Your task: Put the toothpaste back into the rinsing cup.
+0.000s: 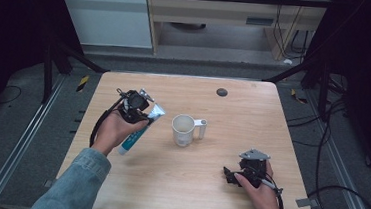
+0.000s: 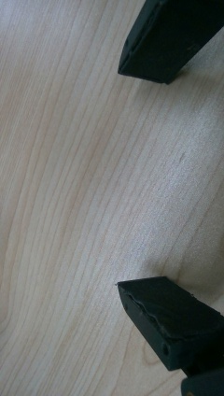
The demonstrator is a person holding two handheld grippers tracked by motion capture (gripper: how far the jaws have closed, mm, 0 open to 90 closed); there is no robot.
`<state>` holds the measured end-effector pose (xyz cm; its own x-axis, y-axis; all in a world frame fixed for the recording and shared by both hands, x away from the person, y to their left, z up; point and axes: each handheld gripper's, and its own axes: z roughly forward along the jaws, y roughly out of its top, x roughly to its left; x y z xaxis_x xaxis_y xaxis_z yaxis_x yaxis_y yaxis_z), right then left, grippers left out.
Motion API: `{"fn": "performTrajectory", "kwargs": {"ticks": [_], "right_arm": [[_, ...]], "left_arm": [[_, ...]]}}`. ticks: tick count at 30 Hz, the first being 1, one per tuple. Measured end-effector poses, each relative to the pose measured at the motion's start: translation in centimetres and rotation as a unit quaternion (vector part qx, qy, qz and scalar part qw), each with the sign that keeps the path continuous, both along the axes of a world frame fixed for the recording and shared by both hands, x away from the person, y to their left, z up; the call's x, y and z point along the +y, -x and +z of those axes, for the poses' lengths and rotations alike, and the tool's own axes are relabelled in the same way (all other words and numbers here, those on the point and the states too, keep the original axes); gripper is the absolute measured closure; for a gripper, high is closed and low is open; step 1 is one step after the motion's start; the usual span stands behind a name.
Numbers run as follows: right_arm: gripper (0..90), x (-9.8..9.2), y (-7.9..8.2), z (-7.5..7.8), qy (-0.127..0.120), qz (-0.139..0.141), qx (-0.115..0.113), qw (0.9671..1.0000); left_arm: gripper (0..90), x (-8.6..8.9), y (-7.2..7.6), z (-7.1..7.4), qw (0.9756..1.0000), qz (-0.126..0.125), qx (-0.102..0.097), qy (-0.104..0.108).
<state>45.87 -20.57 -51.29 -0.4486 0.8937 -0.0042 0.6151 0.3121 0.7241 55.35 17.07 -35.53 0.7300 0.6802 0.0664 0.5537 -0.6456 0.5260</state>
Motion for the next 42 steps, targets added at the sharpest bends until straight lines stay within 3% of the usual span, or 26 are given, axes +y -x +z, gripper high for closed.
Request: {"fn": "performTrajectory", "kwargs": {"ticks": [13,20,24,42], "right_arm": [[0.6,0.0,0.0,0.0,0.0,0.0,0.0,1.0],[0.6,0.0,0.0,0.0,0.0,0.0,0.0,1.0],[0.6,0.0,0.0,0.0,0.0,0.0,0.0,1.0],[0.6,0.0,0.0,0.0,-0.001,0.0,0.0,1.0]], "left_arm": [[78.6,-1.7,-0.2,1.2,0.9997,-0.007,-0.018,0.016],[78.7,-2.3,-0.2,1.9,0.9986,0.001,-0.043,0.032],[78.7,-2.7,-0.3,2.0,0.9984,-0.002,-0.043,0.037],[78.7,-3.7,0.0,4.3,0.994,-0.004,-0.075,0.08]]}}
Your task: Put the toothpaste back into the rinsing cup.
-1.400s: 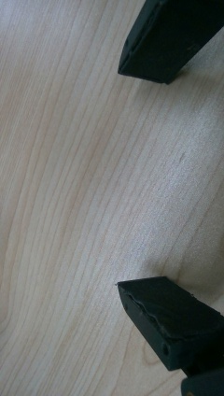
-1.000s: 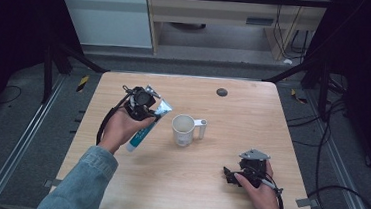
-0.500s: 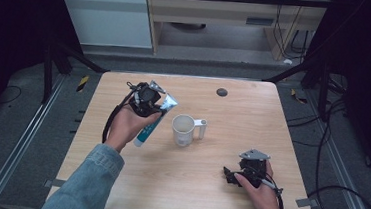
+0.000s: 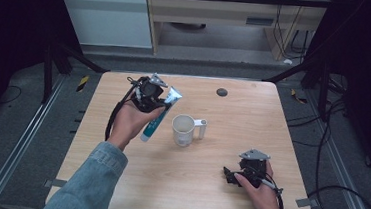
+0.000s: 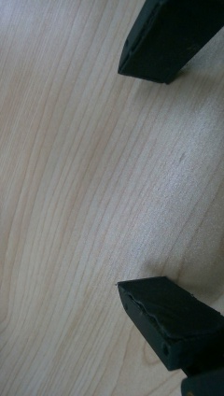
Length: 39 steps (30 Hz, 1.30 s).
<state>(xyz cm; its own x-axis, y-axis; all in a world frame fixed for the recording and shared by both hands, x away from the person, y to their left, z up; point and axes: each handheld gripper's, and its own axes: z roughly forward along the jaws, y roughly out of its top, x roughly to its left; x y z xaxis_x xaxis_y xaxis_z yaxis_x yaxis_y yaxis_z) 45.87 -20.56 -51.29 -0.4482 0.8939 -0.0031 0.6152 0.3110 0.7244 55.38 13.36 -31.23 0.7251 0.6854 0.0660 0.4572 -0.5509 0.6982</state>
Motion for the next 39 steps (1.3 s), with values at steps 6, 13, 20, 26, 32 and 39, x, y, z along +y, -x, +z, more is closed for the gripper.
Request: {"fn": "performTrajectory", "kwargs": {"ticks": [6,13,20,26,32,39], "right_arm": [[0.6,0.0,0.0,0.0,0.001,0.001,-0.001,1.0],[0.6,0.0,0.0,0.0,0.001,0.0,0.0,1.0],[0.6,0.0,0.0,0.0,0.001,0.0,0.0,1.0],[0.6,0.0,0.0,0.0,0.001,0.0,0.0,1.0],[0.6,0.0,0.0,0.0,0.001,0.0,0.0,1.0],[0.6,0.0,0.0,0.0,0.001,0.0,0.0,1.0]], "left_arm": [[78.7,-0.3,0.0,0.3,0.9999,-0.002,-0.013,0.009],[78.7,-0.9,0.5,0.8,0.9996,-0.004,-0.021,0.021],[78.7,-1.5,0.9,1.1,0.9992,0.003,-0.029,0.028],[78.6,-2.2,1.7,1.5,0.9987,0.008,-0.035,0.037],[78.6,-3.5,2.6,1.8,0.9977,0.013,-0.051,0.043],[78.6,-4.3,3.2,2.0,0.9961,0.02,-0.066,0.055]]}}
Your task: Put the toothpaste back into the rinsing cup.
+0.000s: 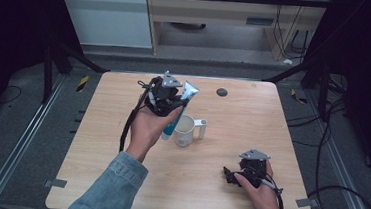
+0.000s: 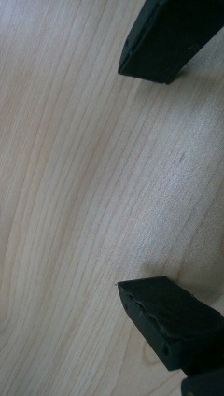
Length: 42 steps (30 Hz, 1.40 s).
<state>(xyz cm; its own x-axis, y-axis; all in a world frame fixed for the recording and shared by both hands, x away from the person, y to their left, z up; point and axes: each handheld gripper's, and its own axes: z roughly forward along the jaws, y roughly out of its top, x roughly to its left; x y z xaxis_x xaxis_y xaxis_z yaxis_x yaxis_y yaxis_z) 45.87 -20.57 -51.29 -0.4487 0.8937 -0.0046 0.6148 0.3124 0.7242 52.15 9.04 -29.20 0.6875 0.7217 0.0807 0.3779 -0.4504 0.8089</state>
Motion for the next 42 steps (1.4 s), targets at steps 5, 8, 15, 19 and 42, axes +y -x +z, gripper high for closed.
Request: {"fn": "performTrajectory", "kwargs": {"ticks": [5,8,15,19,42], "right_arm": [[0.6,0.0,0.0,0.0,0.0,0.0,0.0,1.0],[0.6,0.0,0.0,0.0,0.0,0.0,0.0,1.0],[0.6,0.0,0.0,0.0,0.0,0.0,0.001,1.0],[0.6,0.0,0.0,0.0,0.0,0.0,0.001,1.0],[0.6,0.0,0.0,0.0,-0.001,0.0,0.002,1.0]], "left_arm": [[78.6,-0.4,0.4,0.0,0.9999,0.003,-0.008,0.008],[78.6,-0.6,0.7,0.3,0.9997,0.004,-0.017,0.016],[78.5,-1.2,0.9,0.8,0.9992,0.004,-0.028,0.028],[78.5,-1.3,0.7,0.9,0.9988,0.003,-0.037,0.032],[78.6,-1.5,-0.5,0.2,0.9942,0.01,-0.072,0.079]]}}
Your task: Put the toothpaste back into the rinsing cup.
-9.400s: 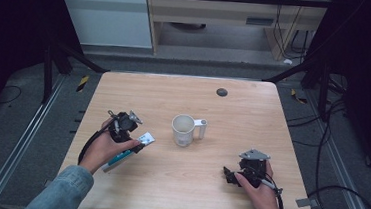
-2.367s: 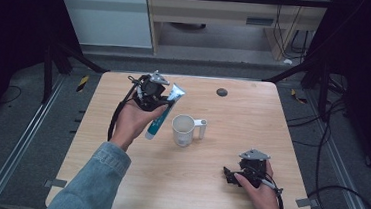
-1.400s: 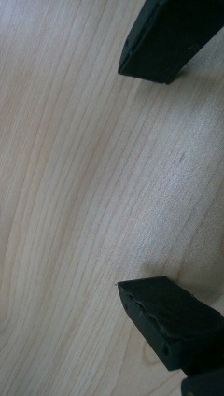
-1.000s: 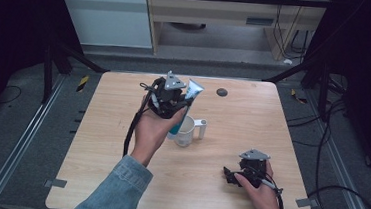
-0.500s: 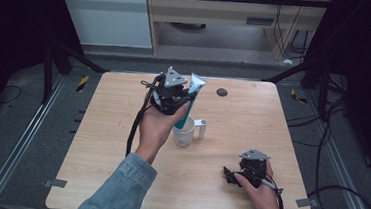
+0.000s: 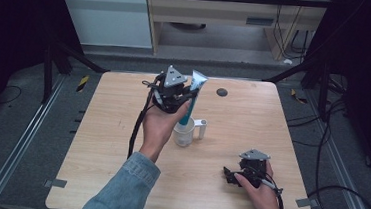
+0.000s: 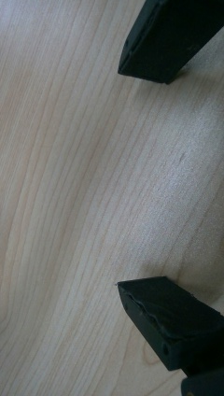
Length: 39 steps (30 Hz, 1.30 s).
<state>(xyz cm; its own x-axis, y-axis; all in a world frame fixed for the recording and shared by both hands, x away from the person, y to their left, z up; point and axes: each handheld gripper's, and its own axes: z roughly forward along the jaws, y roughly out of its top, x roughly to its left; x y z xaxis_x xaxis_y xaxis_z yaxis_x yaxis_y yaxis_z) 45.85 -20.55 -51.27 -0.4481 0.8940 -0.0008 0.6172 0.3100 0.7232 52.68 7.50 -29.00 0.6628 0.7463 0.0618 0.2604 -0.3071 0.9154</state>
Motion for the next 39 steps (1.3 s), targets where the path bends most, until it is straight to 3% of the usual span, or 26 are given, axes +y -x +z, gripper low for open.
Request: {"fn": "performTrajectory", "kwargs": {"ticks": [11,18,30,39], "right_arm": [[0.6,0.0,0.0,0.0,0.001,0.0,-0.001,1.0],[0.6,0.0,0.0,0.0,0.001,0.0,-0.001,1.0],[0.6,0.0,0.0,0.0,0.001,0.001,-0.001,1.0],[0.6,0.0,0.0,0.0,0.002,0.0,-0.001,1.0]], "left_arm": [[78.5,0.4,-0.8,-0.7,0.9999,0.004,-0.003,0.012],[78.5,0.5,-0.8,-1.0,0.9994,0.002,-0.023,0.024],[78.6,0.7,-1.0,-3.4,0.9985,0.0,-0.041,0.037],[78.6,1.0,-1.2,-5.1,0.9985,0.008,-0.037,0.04]]}}
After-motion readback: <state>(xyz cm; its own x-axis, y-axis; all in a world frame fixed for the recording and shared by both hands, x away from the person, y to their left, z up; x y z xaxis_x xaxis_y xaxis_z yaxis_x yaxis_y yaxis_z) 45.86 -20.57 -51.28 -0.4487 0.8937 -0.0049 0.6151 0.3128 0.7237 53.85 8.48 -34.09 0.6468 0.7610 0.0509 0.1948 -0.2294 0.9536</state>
